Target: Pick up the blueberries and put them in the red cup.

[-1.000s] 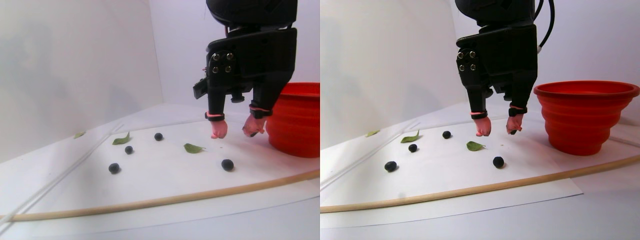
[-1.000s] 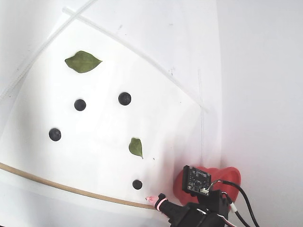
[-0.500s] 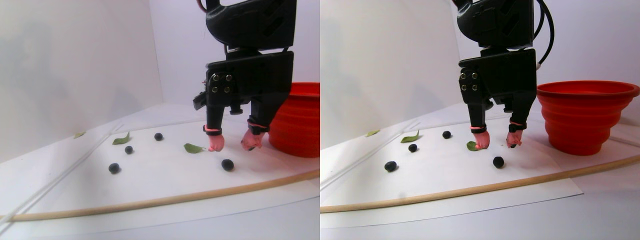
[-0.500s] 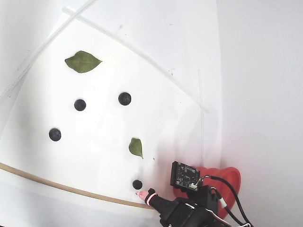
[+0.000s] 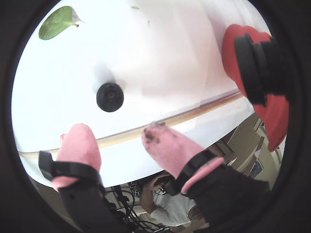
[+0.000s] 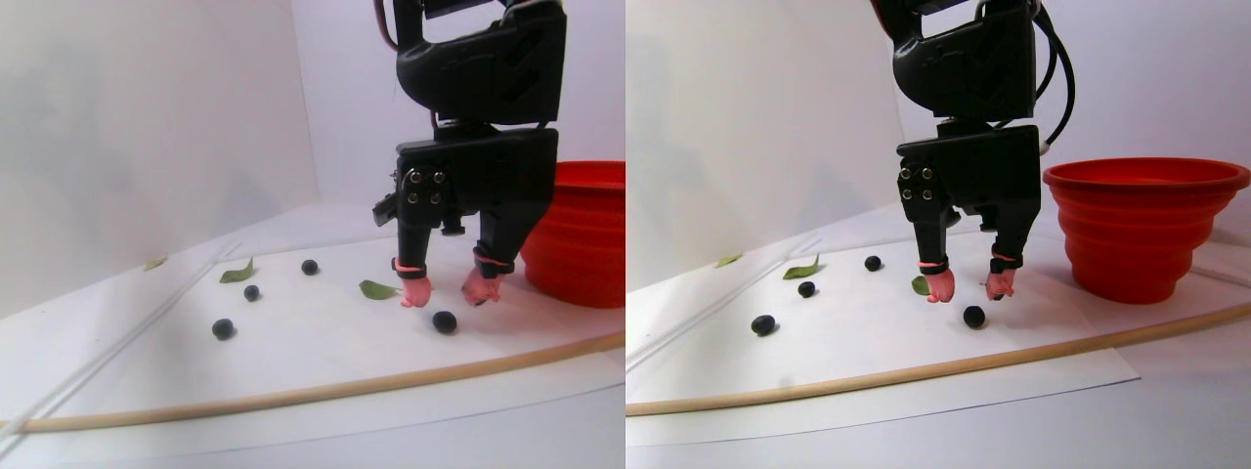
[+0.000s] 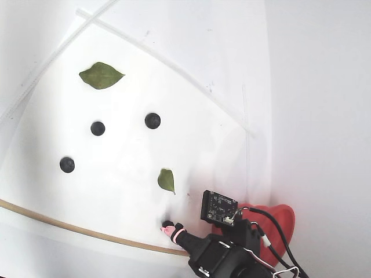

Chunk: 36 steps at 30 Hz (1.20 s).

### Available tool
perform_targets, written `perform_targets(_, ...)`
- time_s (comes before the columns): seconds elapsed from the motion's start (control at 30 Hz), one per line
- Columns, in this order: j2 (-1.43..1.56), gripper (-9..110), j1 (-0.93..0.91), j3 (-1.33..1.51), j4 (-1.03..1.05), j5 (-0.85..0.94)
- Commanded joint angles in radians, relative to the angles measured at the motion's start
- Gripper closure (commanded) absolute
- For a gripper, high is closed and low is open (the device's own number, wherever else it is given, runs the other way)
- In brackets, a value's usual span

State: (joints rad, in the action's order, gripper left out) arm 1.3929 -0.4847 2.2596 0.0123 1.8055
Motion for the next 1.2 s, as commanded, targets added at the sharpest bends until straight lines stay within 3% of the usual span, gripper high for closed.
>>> perform_targets(0.0, 0.003, 82, -0.006, -0.038, -0.015, 0.002)
perform_targets(1.17, -0.143, 82, 0.028, -0.11, -0.107, -0.046)
